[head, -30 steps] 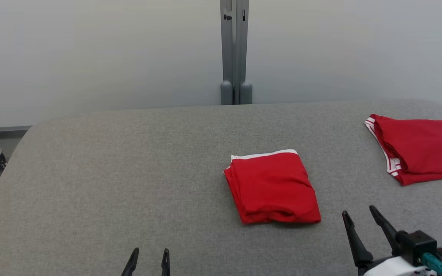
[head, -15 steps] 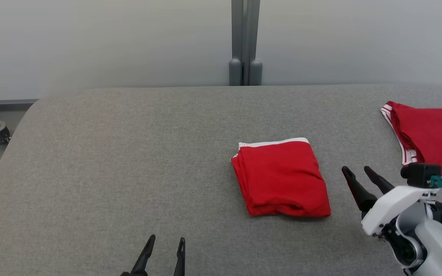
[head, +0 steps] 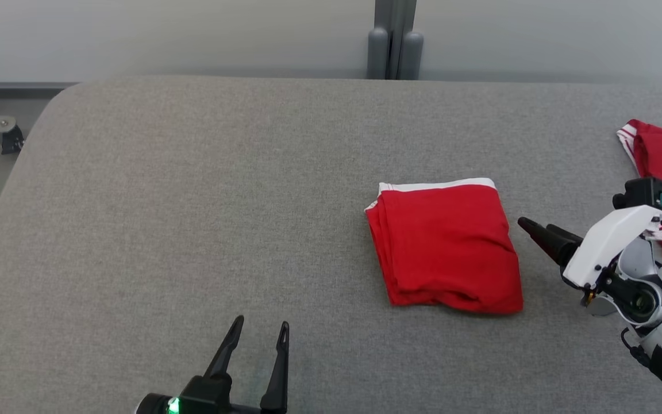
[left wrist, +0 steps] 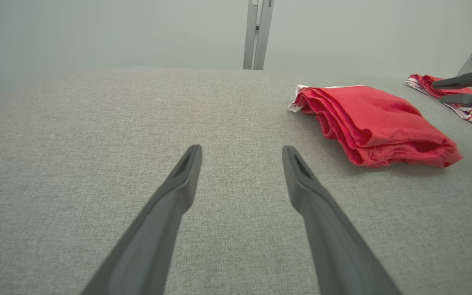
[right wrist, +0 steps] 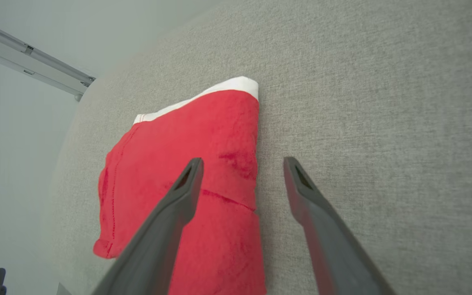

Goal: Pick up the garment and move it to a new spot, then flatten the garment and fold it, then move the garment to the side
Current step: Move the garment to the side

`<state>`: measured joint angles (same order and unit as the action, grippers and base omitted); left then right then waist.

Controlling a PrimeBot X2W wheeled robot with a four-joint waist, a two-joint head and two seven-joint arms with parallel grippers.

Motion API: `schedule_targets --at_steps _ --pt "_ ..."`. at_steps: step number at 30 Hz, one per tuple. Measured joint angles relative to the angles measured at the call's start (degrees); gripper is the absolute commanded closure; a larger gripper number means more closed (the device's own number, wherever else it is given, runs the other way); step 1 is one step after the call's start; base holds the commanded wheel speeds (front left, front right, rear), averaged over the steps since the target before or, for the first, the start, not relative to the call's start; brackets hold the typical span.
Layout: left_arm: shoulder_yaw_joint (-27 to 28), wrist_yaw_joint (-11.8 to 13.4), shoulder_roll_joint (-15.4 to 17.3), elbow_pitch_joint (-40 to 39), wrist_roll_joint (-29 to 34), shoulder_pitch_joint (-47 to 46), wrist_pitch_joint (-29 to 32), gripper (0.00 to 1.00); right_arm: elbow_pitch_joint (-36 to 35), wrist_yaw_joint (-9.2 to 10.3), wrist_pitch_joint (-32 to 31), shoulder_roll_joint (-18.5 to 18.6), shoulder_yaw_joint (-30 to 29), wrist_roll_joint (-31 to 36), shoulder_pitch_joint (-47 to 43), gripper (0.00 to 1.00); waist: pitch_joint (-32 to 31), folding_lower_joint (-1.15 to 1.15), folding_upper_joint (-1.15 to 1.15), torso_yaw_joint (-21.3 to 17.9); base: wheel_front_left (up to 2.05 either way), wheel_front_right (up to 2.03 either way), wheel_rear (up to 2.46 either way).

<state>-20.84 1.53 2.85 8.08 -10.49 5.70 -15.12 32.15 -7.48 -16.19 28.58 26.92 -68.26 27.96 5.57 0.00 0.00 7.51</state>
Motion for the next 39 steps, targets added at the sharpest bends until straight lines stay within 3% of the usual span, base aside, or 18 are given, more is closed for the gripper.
schedule_targets --at_steps 6,7,11,15,26,39 --pt "-1.15 0.6 0.0 0.05 -0.14 -2.61 0.0 0.0 2.37 0.0 -1.02 -0.27 3.19 -2.25 2.96 0.0 3.77 0.0 0.0 0.67 0.0 0.0 0.0" --pt "-1.29 0.79 0.0 0.05 -0.14 -2.94 0.0 0.0 2.68 0.0 -1.45 -0.48 3.9 -2.56 3.05 0.25 4.34 0.0 0.0 0.74 0.0 0.0 0.0" --pt "-1.67 1.13 0.0 0.08 -0.47 -3.87 0.0 0.0 2.64 0.0 -2.23 -0.75 6.52 -3.91 3.39 1.0 6.06 0.0 0.0 0.84 0.0 0.0 0.0" --pt "-2.4 1.23 0.01 0.01 -0.48 -4.35 0.0 0.0 2.64 -0.07 1.97 2.2 9.11 -0.52 4.39 1.0 7.02 0.0 0.0 0.34 0.0 0.0 0.0" --pt "-3.36 1.21 -0.02 -2.46 0.98 -6.89 0.0 0.0 1.19 -0.04 13.52 18.87 15.41 16.13 14.82 1.0 10.6 0.0 0.0 -3.88 0.0 0.0 0.0" --pt "-2.13 -1.02 -0.04 -1.99 4.63 -10.72 0.0 0.0 6.33 -0.05 17.93 26.21 16.34 21.25 25.82 1.0 18.13 0.0 0.0 -9.26 0.0 0.0 0.0"
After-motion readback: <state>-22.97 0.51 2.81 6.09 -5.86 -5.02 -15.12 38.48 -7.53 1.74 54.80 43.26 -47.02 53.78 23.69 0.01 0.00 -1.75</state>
